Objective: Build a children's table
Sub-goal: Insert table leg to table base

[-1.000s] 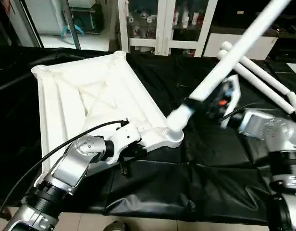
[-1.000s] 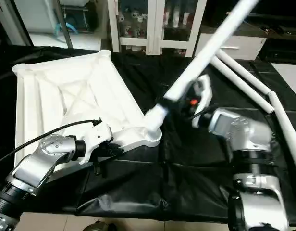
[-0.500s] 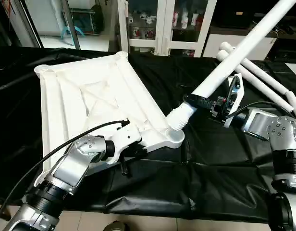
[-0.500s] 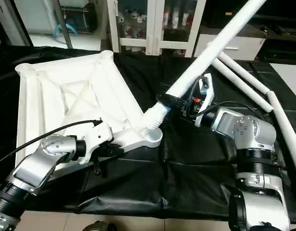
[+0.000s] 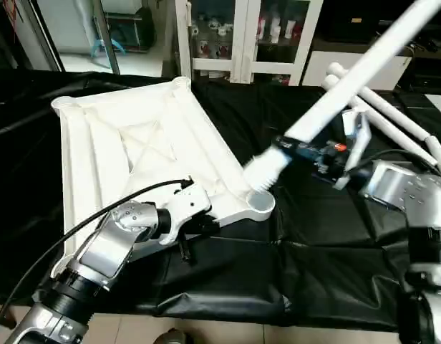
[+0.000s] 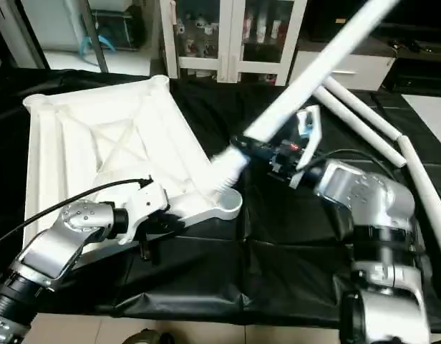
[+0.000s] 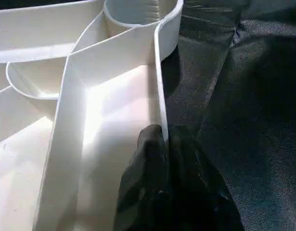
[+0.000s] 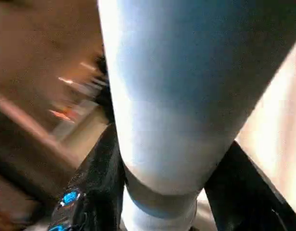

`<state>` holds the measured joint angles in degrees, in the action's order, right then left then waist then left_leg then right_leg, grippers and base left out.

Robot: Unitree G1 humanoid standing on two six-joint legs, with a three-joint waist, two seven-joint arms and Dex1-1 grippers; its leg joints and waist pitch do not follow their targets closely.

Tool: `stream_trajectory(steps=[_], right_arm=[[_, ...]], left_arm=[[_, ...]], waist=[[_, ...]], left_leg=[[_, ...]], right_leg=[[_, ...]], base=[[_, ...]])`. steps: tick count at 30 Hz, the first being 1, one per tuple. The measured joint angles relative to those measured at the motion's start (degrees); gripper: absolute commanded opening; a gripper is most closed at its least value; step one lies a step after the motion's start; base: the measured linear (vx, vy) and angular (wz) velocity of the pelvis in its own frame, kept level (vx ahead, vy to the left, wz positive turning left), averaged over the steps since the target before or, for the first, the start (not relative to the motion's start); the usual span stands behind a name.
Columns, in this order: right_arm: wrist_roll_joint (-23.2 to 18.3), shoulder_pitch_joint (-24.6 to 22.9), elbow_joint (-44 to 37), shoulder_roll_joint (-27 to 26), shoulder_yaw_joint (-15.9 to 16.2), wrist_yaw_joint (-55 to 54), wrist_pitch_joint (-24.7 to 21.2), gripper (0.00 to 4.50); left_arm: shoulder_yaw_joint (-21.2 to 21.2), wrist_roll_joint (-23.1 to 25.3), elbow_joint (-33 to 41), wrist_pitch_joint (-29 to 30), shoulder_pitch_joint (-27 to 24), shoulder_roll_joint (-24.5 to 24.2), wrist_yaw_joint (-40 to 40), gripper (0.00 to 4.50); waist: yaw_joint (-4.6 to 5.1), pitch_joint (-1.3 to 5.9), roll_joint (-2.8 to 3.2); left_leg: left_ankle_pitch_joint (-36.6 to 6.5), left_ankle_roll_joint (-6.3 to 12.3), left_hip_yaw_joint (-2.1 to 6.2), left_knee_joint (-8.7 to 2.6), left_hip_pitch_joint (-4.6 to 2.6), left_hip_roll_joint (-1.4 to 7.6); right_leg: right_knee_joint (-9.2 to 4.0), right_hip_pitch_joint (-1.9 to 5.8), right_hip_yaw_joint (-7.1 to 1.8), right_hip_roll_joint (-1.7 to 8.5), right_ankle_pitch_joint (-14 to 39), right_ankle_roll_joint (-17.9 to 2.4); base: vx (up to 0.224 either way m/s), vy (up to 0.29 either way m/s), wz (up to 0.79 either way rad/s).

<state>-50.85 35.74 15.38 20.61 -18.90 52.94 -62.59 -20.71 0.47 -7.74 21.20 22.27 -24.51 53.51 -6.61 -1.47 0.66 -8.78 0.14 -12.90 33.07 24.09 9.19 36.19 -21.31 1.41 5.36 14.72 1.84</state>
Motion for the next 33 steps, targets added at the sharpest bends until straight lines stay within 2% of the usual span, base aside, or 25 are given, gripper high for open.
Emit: stream_trajectory(steps=[3, 9, 18, 20, 23, 24, 25, 26, 27, 30, 33], right_arm=[[-5.6, 0.2, -2.0, -0.1, -3.8, 0.5, -2.9, 1.84], [-10.3, 0.2, -4.2, -1.0, -4.9, 0.2, -5.8, 1.84], [-13.3, 0.2, -5.3, -1.8, -6.2, -3.2, -7.2, 1.84], [-12.1, 0.2, -5.9, -1.9, -5.8, -4.7, -5.7, 1.84], [-3.4, 0.1, -6.0, -1.7, -1.3, -9.3, 0.4, 1.84], [0.8, -0.3, -6.3, -0.6, 2.6, -9.8, 3.5, 1.84], [7.3, -1.6, -7.3, 2.6, 9.7, -9.8, 7.8, 1.84], [11.7, -2.7, -7.8, 4.2, 14.4, -9.7, 10.2, 1.83], [15.0, -4.0, -7.8, 4.7, 17.7, -9.5, 11.7, 1.83], [19.6, -4.8, -7.8, 5.7, 23.2, -8.7, 14.2, 1.83], [23.7, -3.9, -7.9, 7.8, 26.2, -8.0, 18.1, 1.83]], left_arm=[[0.0, 0.3, 0.0, 0.0, 0.0, 0.0, 0.0, 0.00], [0.0, 0.4, 0.0, 0.0, 0.0, 0.1, 0.1, 0.00], [0.0, 0.4, 0.0, 0.0, 0.0, 0.1, 0.3, 0.00], [0.0, 0.4, 0.0, 0.0, -0.1, 0.0, 0.3, 0.00], [0.1, 0.5, 0.0, 0.0, -0.2, 0.0, 0.2, 0.00], [0.0, 0.5, 0.0, 0.0, -0.2, 0.0, 0.2, 0.00], [0.0, 0.5, 0.2, 0.0, -0.2, 0.1, 0.2, 0.00], [-0.1, 0.5, 0.4, 0.0, -0.3, -0.1, 0.6, 0.00], [-0.1, 0.5, 0.5, 0.0, -0.3, -0.1, 0.7, 0.00], [0.0, 0.5, 0.6, 0.0, -0.4, -0.2, 0.7, 0.00], [-0.1, 0.5, 0.6, 0.0, -0.4, -0.3, 1.3, 0.00]], waist=[[0.06, -0.01, -0.02], [0.11, -0.01, -0.01], [0.10, 0.00, 0.00], [0.11, 0.00, 0.00], [0.19, 0.01, -0.01], [0.19, 0.04, 0.03], [0.08, 0.02, -0.03], [0.01, 0.01, -0.07], [0.01, 0.00, -0.06], [0.13, -0.03, -0.02], [0.11, -0.04, -0.07]], left_leg=[[0.0, 0.01, 0.00, 0.12, 0.00, 0.02], [0.0, -0.01, 0.00, 0.14, 0.00, 0.04], [0.0, -0.01, -0.01, 0.14, 0.00, 0.04], [0.0, -0.02, -0.01, 0.14, 0.00, 0.04], [0.0, -0.08, -0.01, 0.14, -0.02, 0.04], [0.0, -0.09, -0.01, 0.15, -0.02, 0.04], [0.0, -0.13, 0.00, 0.13, -0.03, 0.04], [0.0, -0.15, 0.01, 0.12, -0.03, 0.05], [0.0, -0.14, 0.01, 0.12, -0.01, 0.05], [0.0, -0.08, 0.01, 0.14, 0.05, 0.04], [0.0, -0.05, 0.03, 0.28, 0.04, 0.05]], right_leg=[[0.06, 0.02, 0.00, 0.00, 0.0, 0.0], [0.08, 0.02, 0.00, 0.00, 0.0, 0.0], [0.08, 0.01, 0.00, 0.00, 0.0, 0.0], [0.09, 0.01, 0.00, 0.00, 0.0, 0.0], [0.12, -0.01, 0.00, 0.00, 0.0, 0.0], [0.12, 0.00, 0.00, 0.00, 0.0, 0.0], [0.09, 0.02, 0.02, 0.00, 0.0, 0.0], [0.07, 0.04, 0.05, 0.00, 0.0, 0.0], [0.06, 0.03, 0.04, 0.00, 0.0, 0.0], [0.08, -0.01, 0.01, 0.00, -0.1, 0.0], [0.09, 0.04, 0.01, 0.00, -0.1, 0.1]], base=[[0.000, 0.000, 0.00], [0.000, 0.000, 0.00], [0.000, 0.000, 0.00], [0.000, 0.000, 0.00], [0.000, 0.000, 0.00], [0.000, 0.000, 0.00], [0.000, 0.000, 0.00], [0.000, 0.000, 0.00], [0.000, 0.000, 0.00], [0.000, 0.000, 0.00], [0.000, 0.000, 0.00]])
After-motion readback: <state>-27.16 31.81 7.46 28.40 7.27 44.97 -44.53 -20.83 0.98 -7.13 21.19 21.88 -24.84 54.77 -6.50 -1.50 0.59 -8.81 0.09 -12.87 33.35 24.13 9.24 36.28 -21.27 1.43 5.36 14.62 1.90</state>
